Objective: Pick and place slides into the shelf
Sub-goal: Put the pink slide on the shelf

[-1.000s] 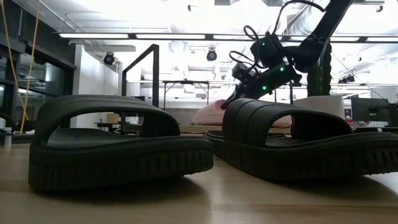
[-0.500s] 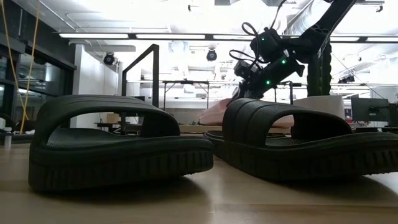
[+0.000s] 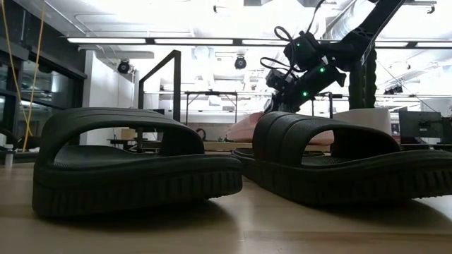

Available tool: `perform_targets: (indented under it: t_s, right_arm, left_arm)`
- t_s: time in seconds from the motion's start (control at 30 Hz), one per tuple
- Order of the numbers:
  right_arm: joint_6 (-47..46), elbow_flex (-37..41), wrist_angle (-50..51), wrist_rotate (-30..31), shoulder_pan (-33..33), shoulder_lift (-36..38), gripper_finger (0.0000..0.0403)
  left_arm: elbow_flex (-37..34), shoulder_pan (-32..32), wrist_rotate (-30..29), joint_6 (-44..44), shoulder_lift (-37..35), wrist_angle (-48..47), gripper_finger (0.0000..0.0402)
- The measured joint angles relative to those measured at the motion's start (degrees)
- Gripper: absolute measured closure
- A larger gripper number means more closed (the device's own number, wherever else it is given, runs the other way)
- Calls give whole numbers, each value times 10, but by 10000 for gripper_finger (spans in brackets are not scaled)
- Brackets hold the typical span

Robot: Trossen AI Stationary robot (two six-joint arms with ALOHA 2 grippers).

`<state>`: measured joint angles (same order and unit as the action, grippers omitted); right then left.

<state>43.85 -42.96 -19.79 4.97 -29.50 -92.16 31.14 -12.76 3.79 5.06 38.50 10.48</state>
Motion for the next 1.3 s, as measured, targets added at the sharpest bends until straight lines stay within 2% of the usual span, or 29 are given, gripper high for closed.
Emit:
perform_targets:
  t_s: [1.0, 1.1, 1.3]
  right_arm:
    - [3, 0, 33, 20, 0, 0, 402]
    - [3, 0, 33, 21, 0, 0, 389]
    - [-3, 1, 36, 26, -1, 0, 322]
  left_arm:
    - [0, 0, 0, 0, 0, 0, 227]
    - [0, 0, 0, 0, 0, 0, 227]
    - [0, 0, 0, 0, 0, 0, 227]
